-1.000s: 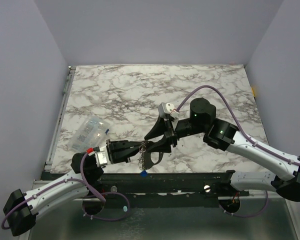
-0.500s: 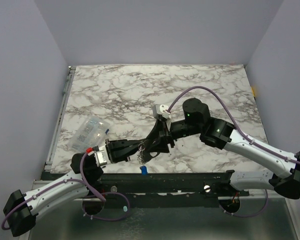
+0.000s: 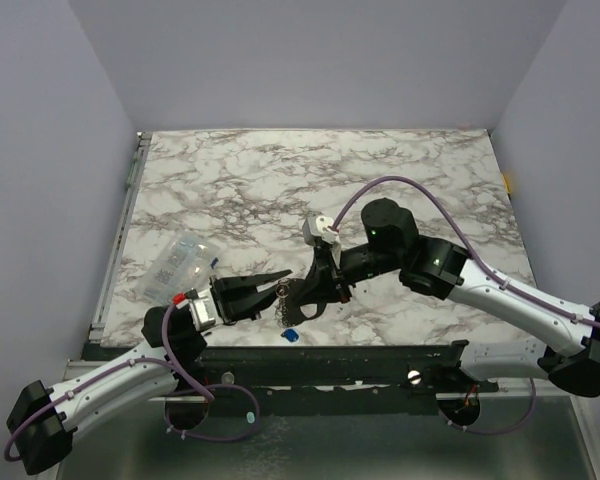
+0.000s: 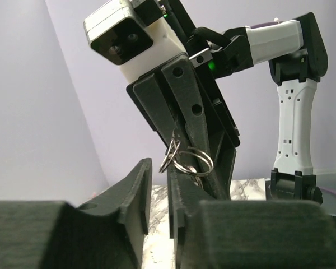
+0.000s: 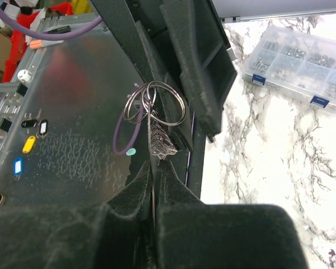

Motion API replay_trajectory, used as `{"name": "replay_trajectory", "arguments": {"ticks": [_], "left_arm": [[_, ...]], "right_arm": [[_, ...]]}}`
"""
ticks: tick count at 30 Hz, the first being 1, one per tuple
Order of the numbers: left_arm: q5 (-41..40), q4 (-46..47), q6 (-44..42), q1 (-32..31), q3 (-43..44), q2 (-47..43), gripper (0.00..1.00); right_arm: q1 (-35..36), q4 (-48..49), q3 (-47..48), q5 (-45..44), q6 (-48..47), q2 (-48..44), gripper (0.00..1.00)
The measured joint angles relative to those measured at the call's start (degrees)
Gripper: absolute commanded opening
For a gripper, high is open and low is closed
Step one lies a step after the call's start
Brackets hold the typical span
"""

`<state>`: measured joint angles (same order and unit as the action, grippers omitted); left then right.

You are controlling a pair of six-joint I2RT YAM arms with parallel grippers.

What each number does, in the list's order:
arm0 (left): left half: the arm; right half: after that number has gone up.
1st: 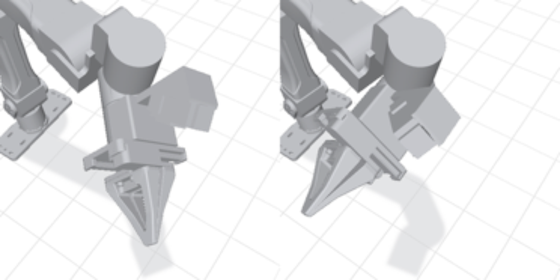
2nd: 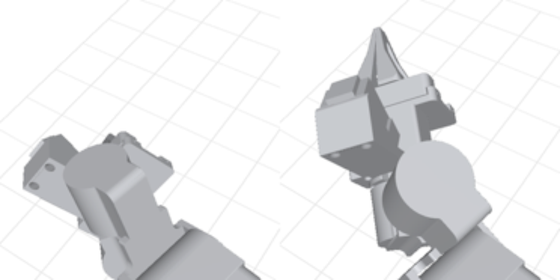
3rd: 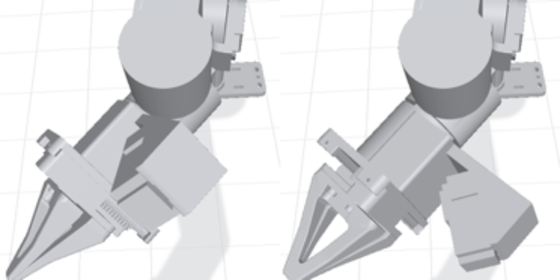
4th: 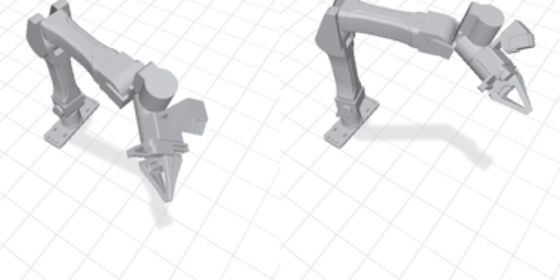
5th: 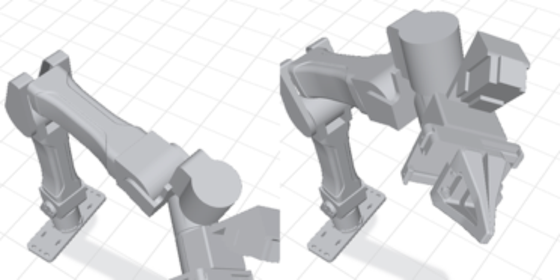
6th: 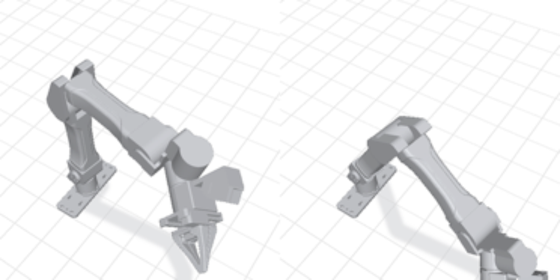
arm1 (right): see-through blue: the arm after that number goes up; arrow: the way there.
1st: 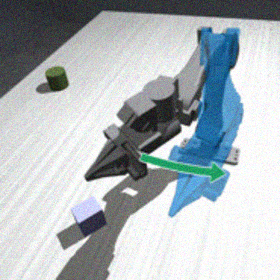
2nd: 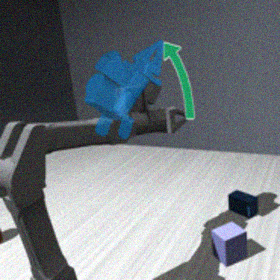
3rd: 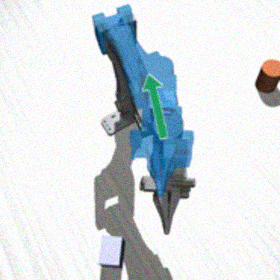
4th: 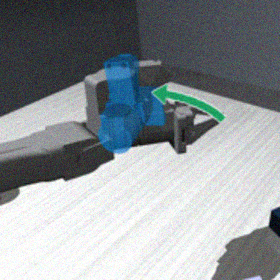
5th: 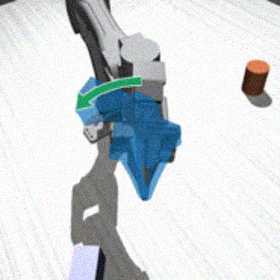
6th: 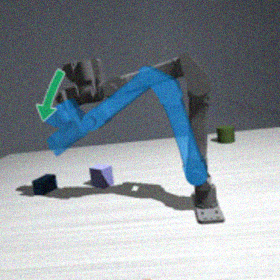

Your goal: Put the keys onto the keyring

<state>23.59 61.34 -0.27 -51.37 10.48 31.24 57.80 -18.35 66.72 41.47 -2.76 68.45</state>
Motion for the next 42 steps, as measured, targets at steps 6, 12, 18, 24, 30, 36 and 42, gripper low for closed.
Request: {"name": "replay_trajectory", "arguments": {"ticks": [6,12,18,24,30,36,42], "left_arm": [[-0.39,-0.94,-1.16,0.0,-0.28,-1.57,0.43],[-0.5,-5.38,-4.02,0.0,-0.55,-6.43,0.53],[0.46,-15.63,-7.87,-0.13,0.57,-11.85,0.53],[0.61,-32.79,-10.34,-0.24,9.03,-13.11,0.52],[1.05,-44.52,-10.95,-0.24,17.64,-10.56,0.48],[3.17,-50.71,-10.21,-0.24,22.82,-1.33,0.45],[3.32,-54.27,-10.08,-0.24,24.85,4.74,0.4]], "right_arm": [[0.0,-3.48,1.44,0.0,-1.33,-0.74,0.01],[0.0,-9.53,4.33,-0.76,-2.93,-0.74,0.01],[-0.17,-16.35,6.38,-5.88,-4.2,-0.74,0.01],[-0.28,-24.0,8.52,-12.74,-5.14,-0.57,0.01],[-0.44,-28.39,9.09,-16.72,-5.49,-0.46,0.01],[-0.44,-30.91,10.01,-18.25,-5.86,0.85,0.01],[-0.37,-31.56,10.19,-18.62,-5.86,0.92,0.01]]}}
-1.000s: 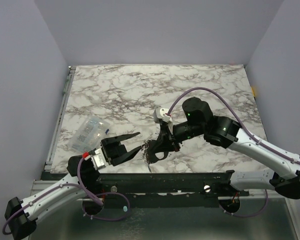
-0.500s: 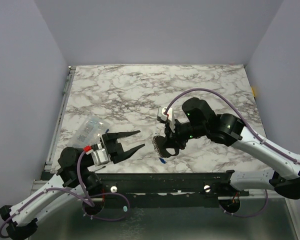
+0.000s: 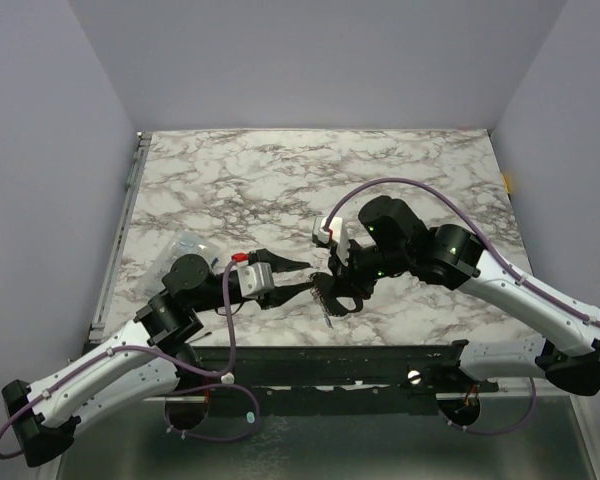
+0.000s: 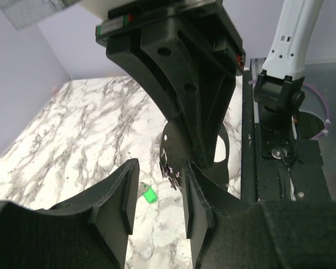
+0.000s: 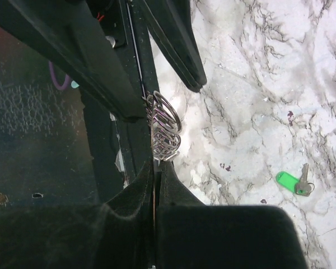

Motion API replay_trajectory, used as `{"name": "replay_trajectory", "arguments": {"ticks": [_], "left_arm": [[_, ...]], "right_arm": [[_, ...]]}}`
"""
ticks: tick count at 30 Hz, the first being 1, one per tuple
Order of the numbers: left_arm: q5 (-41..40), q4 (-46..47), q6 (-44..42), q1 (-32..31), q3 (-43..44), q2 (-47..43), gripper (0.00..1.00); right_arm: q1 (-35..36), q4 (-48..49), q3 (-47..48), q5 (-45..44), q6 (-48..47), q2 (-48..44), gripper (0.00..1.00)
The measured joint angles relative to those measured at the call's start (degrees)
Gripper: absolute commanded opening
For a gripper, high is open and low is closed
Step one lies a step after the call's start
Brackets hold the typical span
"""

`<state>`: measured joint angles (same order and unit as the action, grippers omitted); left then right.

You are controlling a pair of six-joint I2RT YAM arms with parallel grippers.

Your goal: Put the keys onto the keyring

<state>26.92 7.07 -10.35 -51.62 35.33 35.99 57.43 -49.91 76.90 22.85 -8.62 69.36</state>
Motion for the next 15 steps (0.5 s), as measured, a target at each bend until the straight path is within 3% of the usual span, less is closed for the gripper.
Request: {"name": "replay_trajectory", "arguments": {"ticks": [9,15], "left_arm": [[0.07,-1.18,0.02,-0.02,1.64,3.85,0.34],[0.83,-1.14,0.17,-0.26,2.05,5.29,0.19]], "right_arm": [[0.33,-0.11,0.0,-0.74,0.02,-0.02,0.01],[0.55,-0.57,0.0,-2.16,0.0,-0.02,0.01]]}}
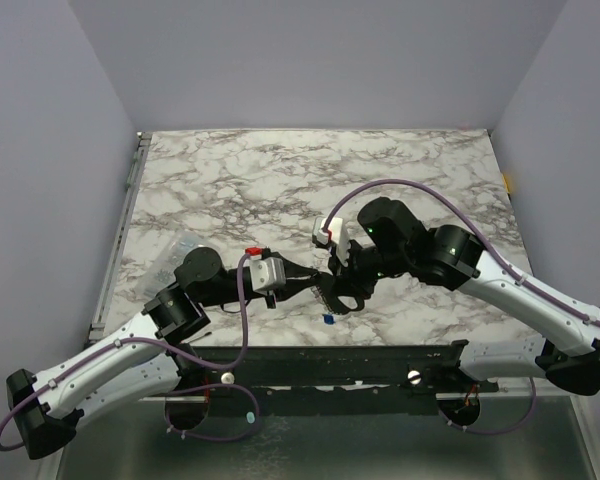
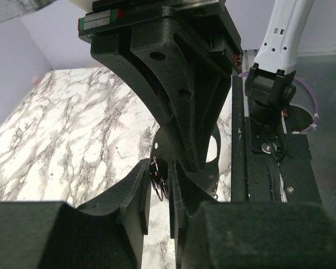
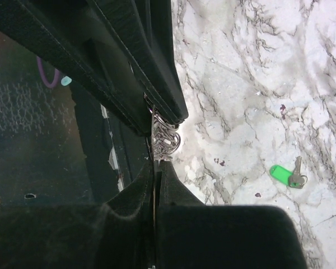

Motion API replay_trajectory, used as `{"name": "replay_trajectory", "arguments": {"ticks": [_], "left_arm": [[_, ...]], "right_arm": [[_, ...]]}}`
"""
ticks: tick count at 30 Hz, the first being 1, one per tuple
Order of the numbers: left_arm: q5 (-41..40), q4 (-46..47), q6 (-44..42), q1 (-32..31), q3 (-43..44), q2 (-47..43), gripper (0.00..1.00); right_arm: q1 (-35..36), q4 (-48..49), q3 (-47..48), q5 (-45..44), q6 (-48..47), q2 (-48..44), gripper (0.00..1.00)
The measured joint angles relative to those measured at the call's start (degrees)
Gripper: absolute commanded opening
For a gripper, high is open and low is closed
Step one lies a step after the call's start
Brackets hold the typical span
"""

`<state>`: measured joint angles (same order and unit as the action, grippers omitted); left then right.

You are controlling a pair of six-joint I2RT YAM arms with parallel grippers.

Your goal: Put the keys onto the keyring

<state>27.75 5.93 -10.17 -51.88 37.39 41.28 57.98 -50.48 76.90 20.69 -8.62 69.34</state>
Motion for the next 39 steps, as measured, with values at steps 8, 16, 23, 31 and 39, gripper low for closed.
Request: {"name": "replay_trajectory", "arguments": {"ticks": [8,16,23,31,39], "left_arm": [[0.09,-0.11,0.46,0.0,0.0,-0.09,0.37],[-0.17,-0.13,0.52,0.02,0.02,-0.92,0.39],[-0.15,-2.43,0.61,0.02,2.21,-0.87,0.35],[-0.22,-4.35,-0.15,0.02,2.8,-0.17,0.33],[-0.24,-5.62,-0.87,0.0,2.8,0.42,0.2]], "right_arm": [[0.22,-0.13,0.0,-0.94,-0.24,0.0,0.01],[0.59,-0.26,0.09,-0.92,-0.22,-0.02,0.01],[0.59,-0.37,0.11,-0.92,-0.22,-0.02,0.01],[0.59,-0.68,0.7,-0.92,-0.22,-0.02,0.01],[0.59,-0.79,0.7,-1.07,-0.22,-0.02,0.01]]}}
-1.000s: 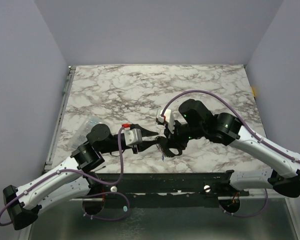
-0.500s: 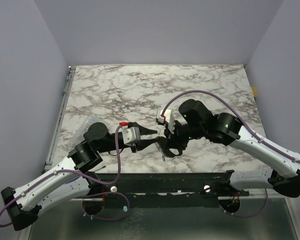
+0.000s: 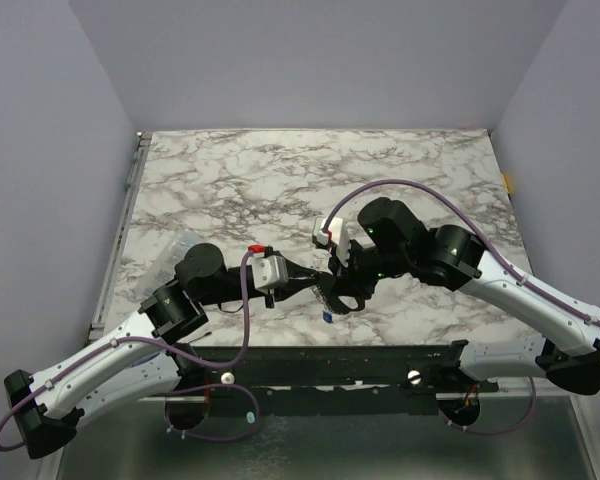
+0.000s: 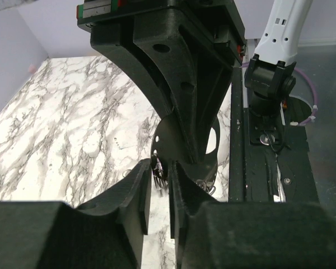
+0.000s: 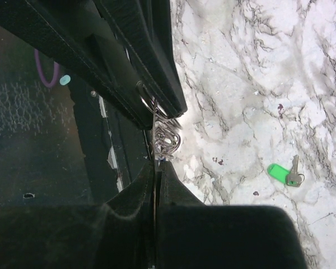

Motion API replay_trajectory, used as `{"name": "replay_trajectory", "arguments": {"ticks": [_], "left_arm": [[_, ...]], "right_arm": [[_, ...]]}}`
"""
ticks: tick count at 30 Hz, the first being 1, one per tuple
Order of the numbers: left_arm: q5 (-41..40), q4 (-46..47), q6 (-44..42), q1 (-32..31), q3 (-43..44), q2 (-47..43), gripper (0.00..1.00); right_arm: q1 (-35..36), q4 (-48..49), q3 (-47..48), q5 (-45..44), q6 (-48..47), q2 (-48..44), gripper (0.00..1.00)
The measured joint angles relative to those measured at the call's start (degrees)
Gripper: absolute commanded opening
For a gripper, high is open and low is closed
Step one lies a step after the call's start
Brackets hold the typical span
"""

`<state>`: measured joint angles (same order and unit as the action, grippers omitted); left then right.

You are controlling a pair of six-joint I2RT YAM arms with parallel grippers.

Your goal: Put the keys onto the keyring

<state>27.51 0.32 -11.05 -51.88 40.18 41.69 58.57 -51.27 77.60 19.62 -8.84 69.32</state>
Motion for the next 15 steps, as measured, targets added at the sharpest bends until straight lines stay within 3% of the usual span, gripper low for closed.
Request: {"name": "replay_trajectory", "arguments": {"ticks": [6,15], "left_arm": [[0.07,-0.37,-0.11,0.0,0.22,0.0,0.14],[-0.17,-0.94,0.0,0.0,0.22,-1.18,0.16]], "right_arm": [[0.0,0.07,0.0,-0.66,-0.04,0.0,0.01],[0.26,0.83,0.0,-0.81,-0.09,0.0,0.01]]}}
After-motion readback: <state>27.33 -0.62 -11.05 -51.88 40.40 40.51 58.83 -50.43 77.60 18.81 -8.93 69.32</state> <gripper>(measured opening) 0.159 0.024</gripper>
